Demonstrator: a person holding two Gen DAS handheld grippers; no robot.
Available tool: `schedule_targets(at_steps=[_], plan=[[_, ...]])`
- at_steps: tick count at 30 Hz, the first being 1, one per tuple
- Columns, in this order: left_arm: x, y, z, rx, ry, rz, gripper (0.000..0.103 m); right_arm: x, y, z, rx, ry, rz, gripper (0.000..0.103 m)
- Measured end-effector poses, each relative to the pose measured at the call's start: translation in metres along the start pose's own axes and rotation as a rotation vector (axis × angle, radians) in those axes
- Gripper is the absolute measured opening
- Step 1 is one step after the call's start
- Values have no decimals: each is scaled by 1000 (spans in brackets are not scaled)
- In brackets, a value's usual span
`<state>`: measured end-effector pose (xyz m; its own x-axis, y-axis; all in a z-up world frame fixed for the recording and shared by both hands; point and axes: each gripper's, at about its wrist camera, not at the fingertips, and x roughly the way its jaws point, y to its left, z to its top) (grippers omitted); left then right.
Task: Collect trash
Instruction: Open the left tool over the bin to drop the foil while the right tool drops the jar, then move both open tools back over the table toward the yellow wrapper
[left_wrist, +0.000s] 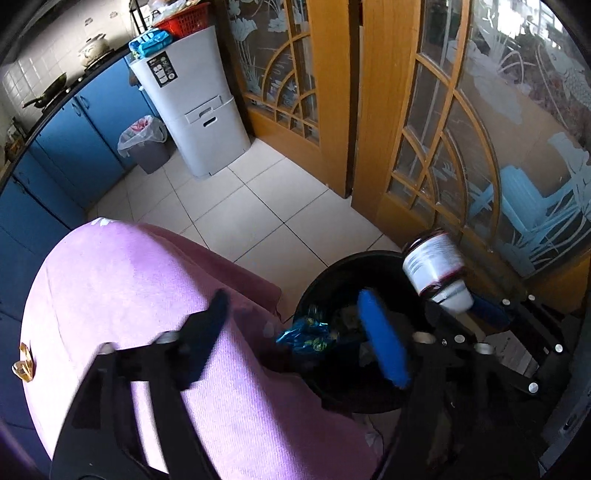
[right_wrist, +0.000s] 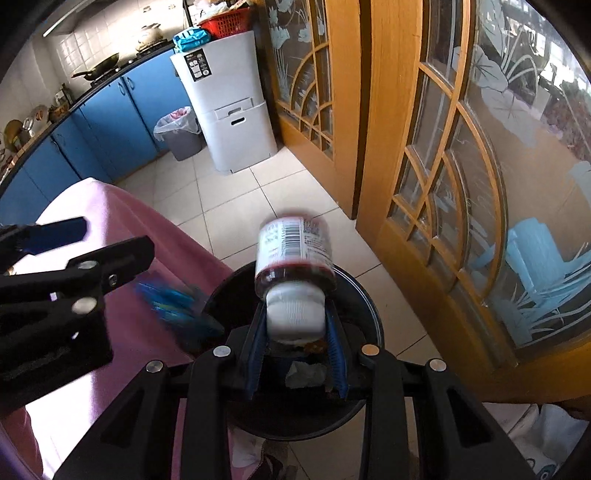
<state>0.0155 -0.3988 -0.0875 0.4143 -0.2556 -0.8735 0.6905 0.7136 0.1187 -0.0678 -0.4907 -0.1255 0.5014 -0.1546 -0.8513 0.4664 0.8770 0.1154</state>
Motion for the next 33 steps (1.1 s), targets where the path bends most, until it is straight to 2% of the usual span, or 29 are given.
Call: schedule_targets(at_steps=[6, 7, 8, 9, 10, 19, 27, 32, 33], plan=[[2, 2, 1, -10, 2, 4, 85, 3, -2, 1, 3, 8, -8, 30], [2, 3, 1, -12, 3, 3, 85, 3, -1, 1, 3, 9, -6, 39], [1, 3, 1, -13, 2, 5, 85, 3, -1, 1, 3, 10, -3, 52], [1, 4, 0, -14, 3, 7, 85, 1, -1, 1, 4, 1, 8, 79], [0, 6, 0, -18, 3, 5, 86, 0, -1, 1, 6, -8, 13, 81], [-9, 25, -4, -58, -19, 29, 86, -10, 13, 6, -12, -33, -7, 81], [-27, 78, -14, -146, -65, 78, 86, -21, 53, 21, -49, -73, 2, 81], [-42, 128, -27, -240, -91, 96, 86, -27, 93, 29, -105, -98, 26, 81], [-44, 139, -30, -260, -94, 100, 90, -28, 102, 30, -115, -104, 32, 81]])
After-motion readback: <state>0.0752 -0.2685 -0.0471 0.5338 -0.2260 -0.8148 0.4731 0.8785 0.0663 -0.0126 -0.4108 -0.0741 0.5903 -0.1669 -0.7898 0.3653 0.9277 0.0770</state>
